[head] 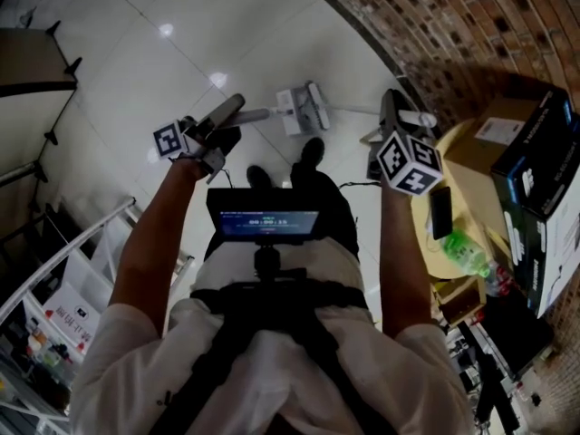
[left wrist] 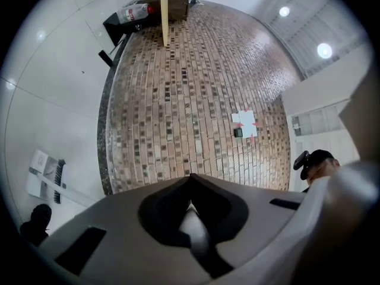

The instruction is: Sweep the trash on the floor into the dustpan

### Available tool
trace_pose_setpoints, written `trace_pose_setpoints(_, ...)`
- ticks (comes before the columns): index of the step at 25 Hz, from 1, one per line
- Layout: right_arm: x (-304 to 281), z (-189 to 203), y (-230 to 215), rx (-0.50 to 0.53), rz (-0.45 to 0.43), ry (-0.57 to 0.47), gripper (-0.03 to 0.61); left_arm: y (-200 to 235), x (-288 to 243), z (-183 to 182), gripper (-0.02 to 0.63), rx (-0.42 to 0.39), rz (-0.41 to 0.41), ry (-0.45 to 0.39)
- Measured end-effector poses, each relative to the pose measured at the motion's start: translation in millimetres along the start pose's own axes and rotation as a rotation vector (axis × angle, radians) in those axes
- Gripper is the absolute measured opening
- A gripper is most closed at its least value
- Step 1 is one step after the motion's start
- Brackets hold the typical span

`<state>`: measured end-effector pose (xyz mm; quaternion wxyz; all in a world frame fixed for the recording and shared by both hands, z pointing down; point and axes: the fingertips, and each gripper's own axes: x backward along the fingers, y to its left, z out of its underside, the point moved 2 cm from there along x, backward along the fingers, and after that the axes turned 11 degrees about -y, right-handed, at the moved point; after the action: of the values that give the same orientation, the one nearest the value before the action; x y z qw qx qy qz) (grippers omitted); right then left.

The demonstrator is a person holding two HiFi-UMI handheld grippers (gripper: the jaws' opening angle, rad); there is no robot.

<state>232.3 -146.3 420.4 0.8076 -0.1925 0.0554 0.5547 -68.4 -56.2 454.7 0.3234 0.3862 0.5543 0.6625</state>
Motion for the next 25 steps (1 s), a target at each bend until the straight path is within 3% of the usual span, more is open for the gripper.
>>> trace_pose_setpoints(6,-18,-10,-49,-0.036,0.01,0.004,0.043,2,-35,-8,0.0,-0.072,0.023,-0.032)
trace_pose_setpoints(12,-39,-17,-60,-0.013,0.023,0.014,0.043,-3,-61,-26,0.0,-0.094,0.058,-0.027)
trace_pose_setpoints(18,-66,-24,-65,0.027,0.109,0.013,0.043,8,-94,-46,0.0,-0.066,0.088,0.052)
trace_pose_setpoints(25,-97,-16,-63,0.046,0.272,0.06,0.043,27,-131,-76,0.0,-0.047,0.047,0.25)
